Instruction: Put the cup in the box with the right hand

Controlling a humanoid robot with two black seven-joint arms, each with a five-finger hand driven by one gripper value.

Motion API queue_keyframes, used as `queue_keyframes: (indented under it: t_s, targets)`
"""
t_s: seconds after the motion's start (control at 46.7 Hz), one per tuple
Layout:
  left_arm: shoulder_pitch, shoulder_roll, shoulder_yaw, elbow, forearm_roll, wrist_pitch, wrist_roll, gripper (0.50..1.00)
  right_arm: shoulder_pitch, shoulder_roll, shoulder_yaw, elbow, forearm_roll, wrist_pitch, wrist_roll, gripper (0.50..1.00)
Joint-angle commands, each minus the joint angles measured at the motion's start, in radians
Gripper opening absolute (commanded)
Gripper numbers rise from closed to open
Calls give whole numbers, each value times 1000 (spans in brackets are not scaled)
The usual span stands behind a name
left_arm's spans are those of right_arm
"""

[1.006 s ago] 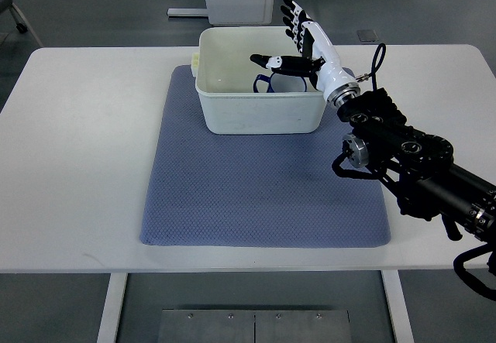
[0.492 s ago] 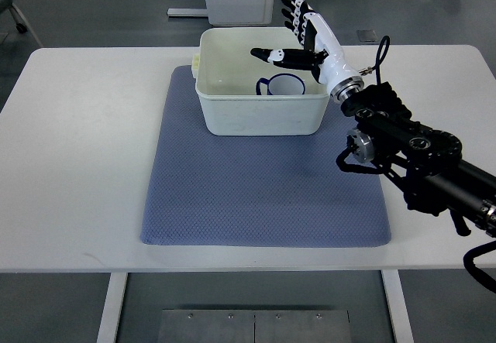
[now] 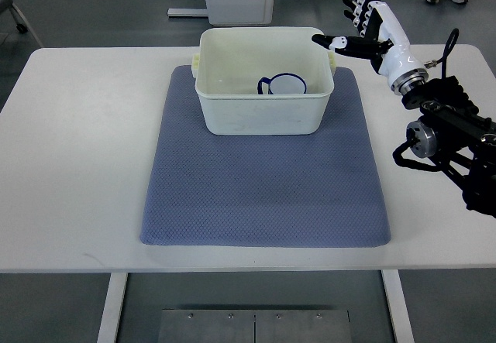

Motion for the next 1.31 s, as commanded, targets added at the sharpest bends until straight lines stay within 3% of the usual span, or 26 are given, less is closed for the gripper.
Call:
queue_keyframes:
  t_s: [0.0, 0.214, 0.578, 0.749, 0.963, 1.284]
  targets:
    - [0, 0, 2, 1, 0, 0, 0, 1000, -51, -16, 53, 11, 1, 11, -16, 995]
    - [0, 0, -1, 0, 0, 0, 0, 1000, -168, -21, 217, 18, -20, 91, -113, 995]
    - [0, 0, -1, 0, 0, 0, 0, 1000, -284, 48, 415, 18, -95, 163, -206, 998]
    - [0, 0, -1, 0, 0, 0, 0, 1000, -319, 122, 478, 17, -95, 161, -188, 1000]
    - [0, 0, -1, 0, 0, 0, 0, 1000, -347, 202, 573, 12, -95, 160, -87, 1000]
    - [0, 0, -1, 0, 0, 0, 0, 1000, -373, 248, 610, -35, -94, 157, -87, 1000]
